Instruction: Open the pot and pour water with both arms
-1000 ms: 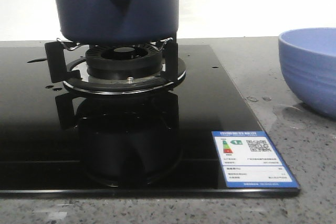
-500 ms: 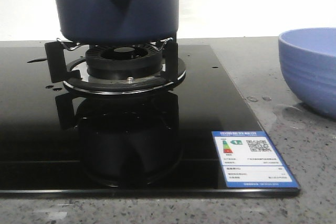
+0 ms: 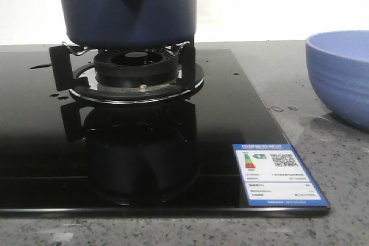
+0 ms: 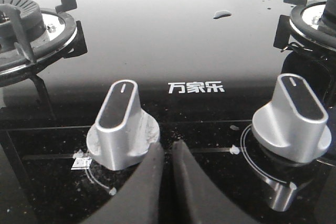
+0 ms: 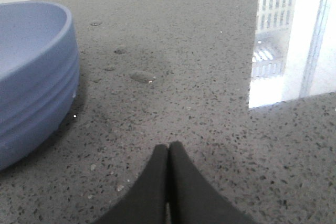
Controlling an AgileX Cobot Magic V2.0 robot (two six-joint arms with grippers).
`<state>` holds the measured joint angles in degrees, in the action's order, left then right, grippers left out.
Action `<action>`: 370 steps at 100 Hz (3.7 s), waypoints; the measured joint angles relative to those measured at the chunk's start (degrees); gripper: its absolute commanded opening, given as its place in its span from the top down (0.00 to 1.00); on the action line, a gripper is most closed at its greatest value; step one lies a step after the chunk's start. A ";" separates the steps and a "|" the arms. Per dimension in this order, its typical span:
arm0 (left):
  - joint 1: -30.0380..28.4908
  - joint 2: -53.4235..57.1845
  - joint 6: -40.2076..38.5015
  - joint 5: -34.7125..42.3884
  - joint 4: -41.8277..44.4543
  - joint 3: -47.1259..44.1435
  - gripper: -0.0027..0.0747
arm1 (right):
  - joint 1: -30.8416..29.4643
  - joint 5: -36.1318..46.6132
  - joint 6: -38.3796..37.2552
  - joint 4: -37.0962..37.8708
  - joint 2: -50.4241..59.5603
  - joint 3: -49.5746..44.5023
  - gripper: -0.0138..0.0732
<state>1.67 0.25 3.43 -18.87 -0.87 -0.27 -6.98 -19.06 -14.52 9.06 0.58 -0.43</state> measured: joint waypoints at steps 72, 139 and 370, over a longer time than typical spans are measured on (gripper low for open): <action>0.00 0.00 0.00 0.00 0.00 0.00 0.99 | 0.00 0.00 0.00 0.00 0.00 0.00 0.91; 0.00 0.00 0.00 2.26 -6.19 0.00 0.99 | 0.00 15.68 0.00 13.88 0.00 0.00 0.91; 19.46 -25.10 7.70 -2.56 -28.63 30.98 0.99 | 4.60 -27.02 5.59 -17.79 -26.63 39.90 0.91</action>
<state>21.13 -24.85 11.14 -21.42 -29.50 30.71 -2.38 -46.08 -8.93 -8.74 -26.05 39.47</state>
